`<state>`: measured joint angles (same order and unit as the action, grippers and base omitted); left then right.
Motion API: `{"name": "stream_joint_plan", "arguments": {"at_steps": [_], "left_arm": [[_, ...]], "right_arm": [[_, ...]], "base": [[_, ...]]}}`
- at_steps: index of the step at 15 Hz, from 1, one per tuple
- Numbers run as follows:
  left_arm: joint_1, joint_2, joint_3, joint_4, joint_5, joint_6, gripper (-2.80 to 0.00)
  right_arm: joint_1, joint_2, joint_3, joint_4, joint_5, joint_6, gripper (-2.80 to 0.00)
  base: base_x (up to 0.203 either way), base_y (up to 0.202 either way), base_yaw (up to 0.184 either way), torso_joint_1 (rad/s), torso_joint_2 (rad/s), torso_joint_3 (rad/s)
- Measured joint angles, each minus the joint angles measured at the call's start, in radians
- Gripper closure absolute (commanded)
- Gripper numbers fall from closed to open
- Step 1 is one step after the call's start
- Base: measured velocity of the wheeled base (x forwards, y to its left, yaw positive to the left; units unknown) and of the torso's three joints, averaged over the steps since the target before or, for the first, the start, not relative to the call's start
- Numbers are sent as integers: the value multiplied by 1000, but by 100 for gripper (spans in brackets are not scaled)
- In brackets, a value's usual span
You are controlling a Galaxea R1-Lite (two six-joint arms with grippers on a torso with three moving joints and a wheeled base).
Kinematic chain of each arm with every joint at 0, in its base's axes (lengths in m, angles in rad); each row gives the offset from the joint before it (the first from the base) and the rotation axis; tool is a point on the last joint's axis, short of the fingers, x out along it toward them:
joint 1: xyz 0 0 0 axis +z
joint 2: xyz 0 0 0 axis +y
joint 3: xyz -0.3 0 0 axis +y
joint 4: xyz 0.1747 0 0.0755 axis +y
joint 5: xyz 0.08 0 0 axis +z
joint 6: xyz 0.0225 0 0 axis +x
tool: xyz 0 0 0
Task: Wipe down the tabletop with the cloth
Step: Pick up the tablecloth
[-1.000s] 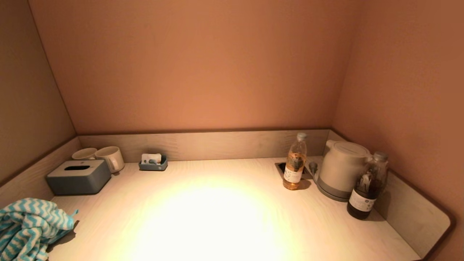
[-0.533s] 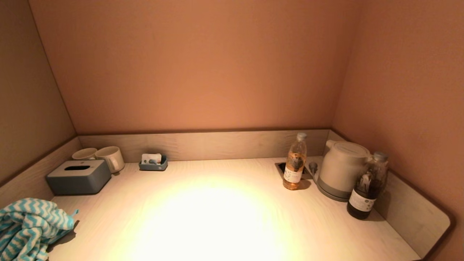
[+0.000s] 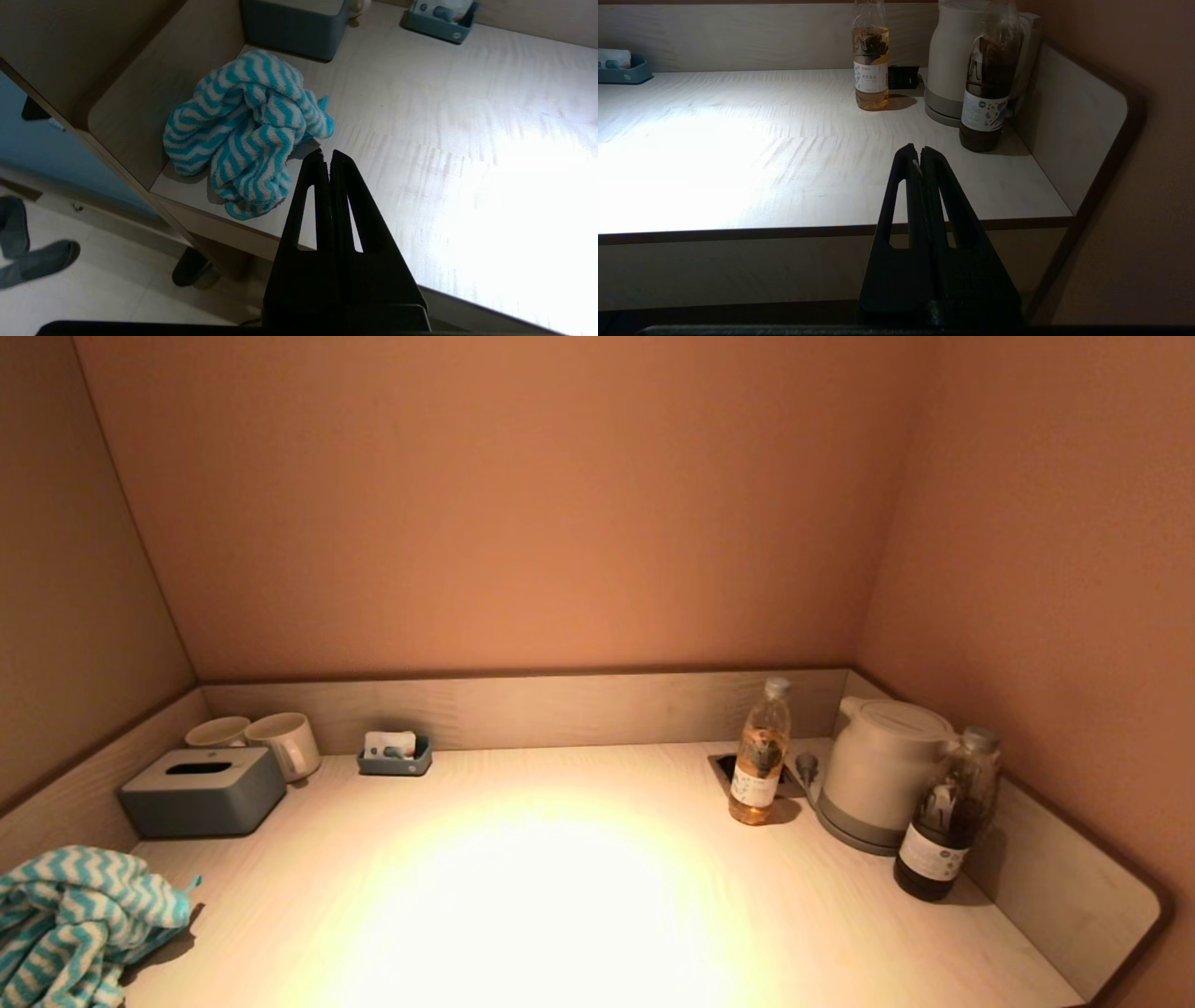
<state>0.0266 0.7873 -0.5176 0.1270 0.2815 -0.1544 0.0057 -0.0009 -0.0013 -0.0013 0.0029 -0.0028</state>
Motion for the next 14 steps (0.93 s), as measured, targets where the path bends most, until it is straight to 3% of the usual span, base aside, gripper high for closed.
{"name": "stream_joint_plan", "arguments": {"at_steps": [4, 8, 11, 12, 14], "left_arm": [[81, 339, -135, 1, 40, -87, 0], [153, 625, -220, 10, 103, -125, 0], [213, 761, -267, 14, 108, -131, 0], [228, 790, -277, 12, 105, -131, -280], [244, 830, -295, 4, 97, -133, -280]], "right_arm": [[0, 0, 0, 0, 0, 0, 0], [0, 0, 0, 0, 0, 0, 0], [0, 0, 0, 0, 0, 0, 0], [0, 0, 0, 0, -1, 0, 0], [0, 0, 0, 0, 0, 0, 0]], "base": [[0, 0, 0, 0, 0, 0], [0, 0, 0, 0, 0, 0], [0, 0, 0, 0, 0, 0], [0, 0, 0, 0, 0, 0], [0, 0, 0, 0, 0, 0]]}}
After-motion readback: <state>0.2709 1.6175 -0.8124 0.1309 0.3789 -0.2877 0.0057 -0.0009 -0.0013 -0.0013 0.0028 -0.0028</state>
